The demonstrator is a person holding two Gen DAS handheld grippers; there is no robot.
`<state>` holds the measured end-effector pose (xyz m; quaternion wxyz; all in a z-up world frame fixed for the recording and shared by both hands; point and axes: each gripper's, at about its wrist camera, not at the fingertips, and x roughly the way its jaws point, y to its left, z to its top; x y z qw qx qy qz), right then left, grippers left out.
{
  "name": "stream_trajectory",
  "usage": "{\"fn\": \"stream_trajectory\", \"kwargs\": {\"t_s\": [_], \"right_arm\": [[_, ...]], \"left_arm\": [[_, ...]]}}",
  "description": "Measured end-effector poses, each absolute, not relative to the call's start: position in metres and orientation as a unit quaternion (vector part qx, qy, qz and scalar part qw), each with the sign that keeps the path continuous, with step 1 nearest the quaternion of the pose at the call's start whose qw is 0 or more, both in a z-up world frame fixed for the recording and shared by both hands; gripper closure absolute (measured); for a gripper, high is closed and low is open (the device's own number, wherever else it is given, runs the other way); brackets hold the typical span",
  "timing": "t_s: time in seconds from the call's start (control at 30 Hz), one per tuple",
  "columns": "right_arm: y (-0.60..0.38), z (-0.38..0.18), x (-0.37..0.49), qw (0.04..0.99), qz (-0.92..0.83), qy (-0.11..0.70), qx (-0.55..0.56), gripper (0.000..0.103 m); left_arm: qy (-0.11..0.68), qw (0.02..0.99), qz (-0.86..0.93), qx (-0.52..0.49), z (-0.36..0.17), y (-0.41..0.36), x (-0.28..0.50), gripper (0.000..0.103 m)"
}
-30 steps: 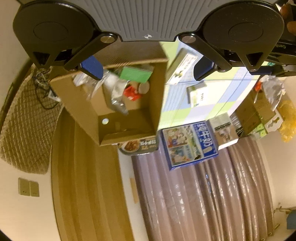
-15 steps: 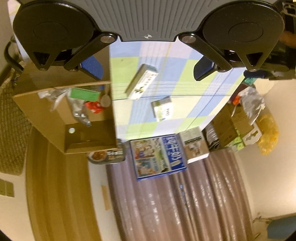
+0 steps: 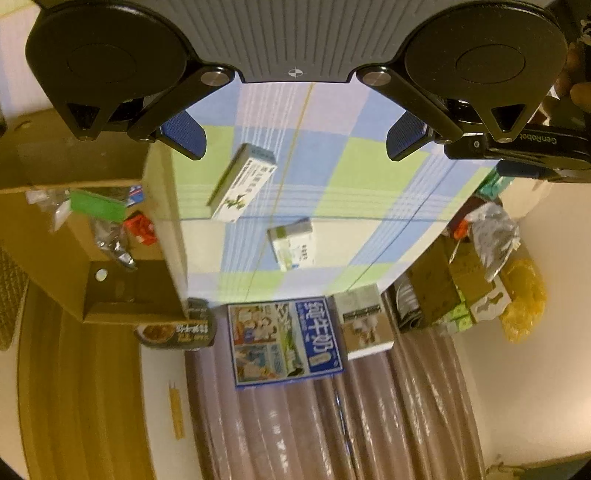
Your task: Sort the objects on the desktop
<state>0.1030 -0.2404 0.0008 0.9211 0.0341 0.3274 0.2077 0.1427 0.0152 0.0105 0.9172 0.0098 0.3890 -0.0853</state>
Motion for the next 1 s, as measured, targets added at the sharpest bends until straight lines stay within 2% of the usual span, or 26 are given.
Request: {"fn": "stream_trajectory", "kwargs": {"t_s": [0.3, 0.83, 0.9, 1.0], "right_arm": [[-0.222, -0.03, 0.13, 0.913, 0.202, 0.352, 0.019, 0.002], [-0.211, -0.091, 0.213, 0.917, 0.154, 0.367, 0.007, 0.002], [-0.209, -0.098, 0.222, 0.917, 0.15, 0.368, 0.007, 0.004], [-0.204, -0.11, 0.235, 0.915, 0.147, 0.376, 0.004, 0.014]], "left_arm": [[0.404, 0.911, -0.081, 0.01, -0.011, 0.028, 0.163, 0.001], [0.417, 0.903, -0.098, 0.023, -0.055, 0.012, 0.245, 0.001], [0.416, 0.903, -0.102, 0.024, -0.059, 0.009, 0.255, 0.001], [0.415, 0.903, -0.108, 0.026, -0.066, 0.004, 0.269, 0.001]]}}
